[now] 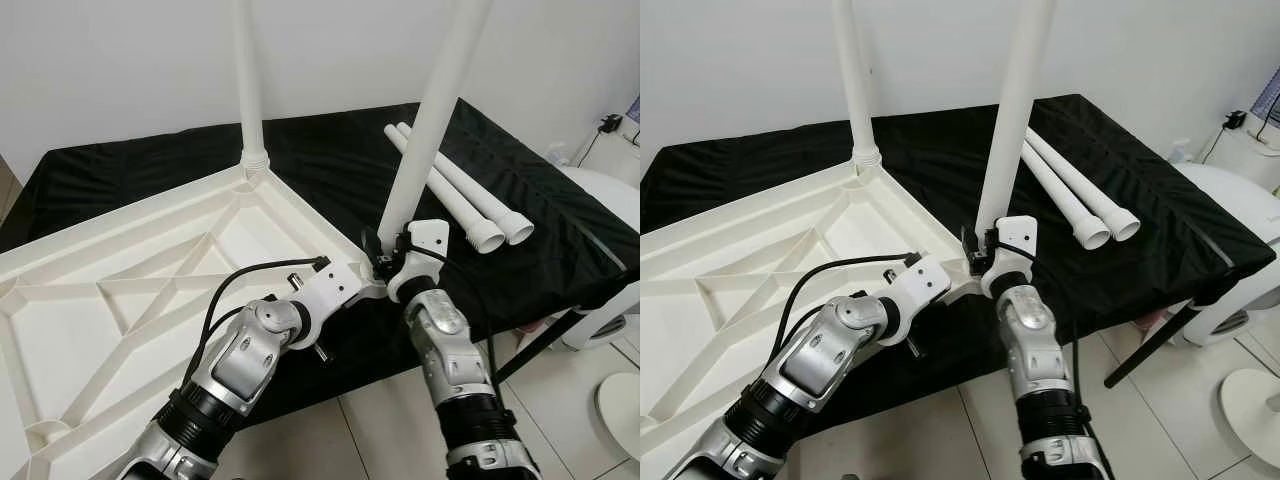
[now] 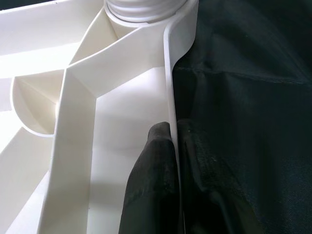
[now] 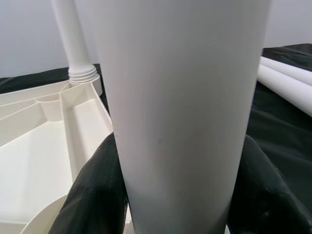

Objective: Building children table

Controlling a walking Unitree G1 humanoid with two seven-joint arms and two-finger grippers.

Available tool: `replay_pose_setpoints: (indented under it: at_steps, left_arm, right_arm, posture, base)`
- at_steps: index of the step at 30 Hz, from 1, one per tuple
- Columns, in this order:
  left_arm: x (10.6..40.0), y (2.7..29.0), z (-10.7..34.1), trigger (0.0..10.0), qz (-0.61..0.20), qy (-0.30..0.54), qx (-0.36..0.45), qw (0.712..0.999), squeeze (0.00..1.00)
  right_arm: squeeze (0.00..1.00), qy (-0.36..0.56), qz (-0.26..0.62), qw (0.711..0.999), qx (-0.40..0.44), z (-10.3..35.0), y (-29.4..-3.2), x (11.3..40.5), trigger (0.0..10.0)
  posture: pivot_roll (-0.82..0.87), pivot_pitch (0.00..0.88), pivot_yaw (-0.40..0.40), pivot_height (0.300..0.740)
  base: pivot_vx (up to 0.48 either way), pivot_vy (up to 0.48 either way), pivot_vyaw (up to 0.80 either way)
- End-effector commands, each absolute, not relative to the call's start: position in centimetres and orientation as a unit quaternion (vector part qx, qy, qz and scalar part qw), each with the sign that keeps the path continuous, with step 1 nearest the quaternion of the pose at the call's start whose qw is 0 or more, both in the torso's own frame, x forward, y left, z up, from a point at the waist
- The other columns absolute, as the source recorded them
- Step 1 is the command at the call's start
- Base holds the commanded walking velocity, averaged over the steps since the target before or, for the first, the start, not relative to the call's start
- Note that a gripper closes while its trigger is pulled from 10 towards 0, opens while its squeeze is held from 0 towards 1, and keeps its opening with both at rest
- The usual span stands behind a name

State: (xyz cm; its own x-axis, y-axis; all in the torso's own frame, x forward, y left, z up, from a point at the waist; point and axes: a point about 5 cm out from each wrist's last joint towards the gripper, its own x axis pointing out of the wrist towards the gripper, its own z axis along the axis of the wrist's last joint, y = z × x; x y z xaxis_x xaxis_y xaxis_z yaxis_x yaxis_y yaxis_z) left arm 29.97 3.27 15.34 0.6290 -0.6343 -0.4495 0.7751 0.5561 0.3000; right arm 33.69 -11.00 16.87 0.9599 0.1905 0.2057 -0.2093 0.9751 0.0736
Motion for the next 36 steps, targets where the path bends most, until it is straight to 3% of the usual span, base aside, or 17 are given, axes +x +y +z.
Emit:
replay_pose_setpoints:
  at_steps: [1, 8, 16, 17, 18, 19, 26, 27, 28, 29, 36]
  left_arm:
    - [29.8, 2.1, 16.9, 10.0, -0.413, 0.093, 0.252, 0.870, 0.00]
    - [29.8, 2.1, 17.0, 10.0, -0.414, 0.092, 0.252, 0.870, 0.00]
    - [29.8, 2.2, 17.0, 10.0, -0.414, 0.092, 0.252, 0.870, 0.00]
    - [29.8, 2.2, 17.0, 10.0, -0.414, 0.092, 0.252, 0.870, 0.00]
    - [29.8, 2.2, 17.0, 10.0, -0.414, 0.092, 0.252, 0.870, 0.00]
    - [29.8, 2.2, 17.0, 10.0, -0.414, 0.092, 0.252, 0.870, 0.00]
    - [29.7, 2.2, 17.0, 10.0, -0.413, 0.091, 0.251, 0.871, 0.00]
    - [29.7, 2.1, 17.0, 10.0, -0.413, 0.091, 0.251, 0.871, 0.00]
    - [29.7, 2.1, 17.0, 10.0, -0.413, 0.091, 0.251, 0.871, 0.00]
    - [29.7, 2.1, 17.0, 10.0, -0.413, 0.091, 0.251, 0.871, 0.00]
    - [29.7, 2.1, 17.0, 10.0, -0.414, 0.090, 0.251, 0.870, 0.00]
  right_arm:
    - [0.00, -0.058, 0.046, 0.995, 0.061, 15.4, -10.2, 33.5, 10.0]
    - [0.00, -0.058, -0.017, 0.996, 0.059, 15.4, -9.4, 33.1, 10.0]
    - [0.00, -0.057, -0.019, 0.997, 0.055, 15.5, -9.6, 33.2, 10.0]
    - [0.55, -0.059, -0.016, 0.997, 0.050, 15.6, -9.6, 33.2, 10.0]
    - [0.55, -0.059, -0.016, 0.997, 0.050, 15.6, -9.6, 33.2, 10.0]
    - [1.00, -0.061, -0.013, 0.997, 0.051, 15.6, -9.6, 33.1, 10.0]
    - [1.00, -0.072, 0.002, 0.997, 0.037, 16.0, -10.1, 33.0, 10.0]
    - [0.49, -0.077, 0.008, 0.996, 0.035, 16.1, -10.6, 33.1, 10.0]
    - [0.49, -0.077, 0.008, 0.996, 0.035, 16.1, -10.6, 33.1, 10.0]
    - [0.00, -0.081, 0.018, 0.996, 0.031, 16.3, -11.1, 33.2, 10.0]
    - [0.00, -0.074, 0.110, 0.990, 0.043, 16.7, -11.7, 33.7, 10.0]
  posture:
    - [-0.08, 0.083, 0.014, 0.740]
    - [-0.08, 0.084, 0.016, 0.740]
    - [-0.08, 0.084, 0.017, 0.740]
    - [-0.08, 0.083, 0.016, 0.740]
    - [-0.08, 0.083, 0.016, 0.740]
    - [-0.08, 0.082, 0.016, 0.740]
    - [-0.08, 0.079, 0.010, 0.740]
    - [-0.08, 0.076, 0.008, 0.740]
    - [-0.08, 0.076, 0.008, 0.740]
    - [-0.08, 0.074, 0.008, 0.740]
    - [-0.08, 0.071, 0.008, 0.740]
  base:
    - [0.000, 0.000, 0.00]
    - [0.000, 0.000, 0.00]
    - [0.000, 0.000, 0.00]
    - [0.000, 0.000, 0.00]
    - [0.000, 0.000, 0.00]
    - [0.000, 0.000, 0.00]
    - [0.000, 0.000, 0.00]
    - [0.000, 0.000, 0.00]
    - [0.000, 0.000, 0.00]
    - [0.000, 0.000, 0.00]
    - [0.000, 0.000, 0.00]
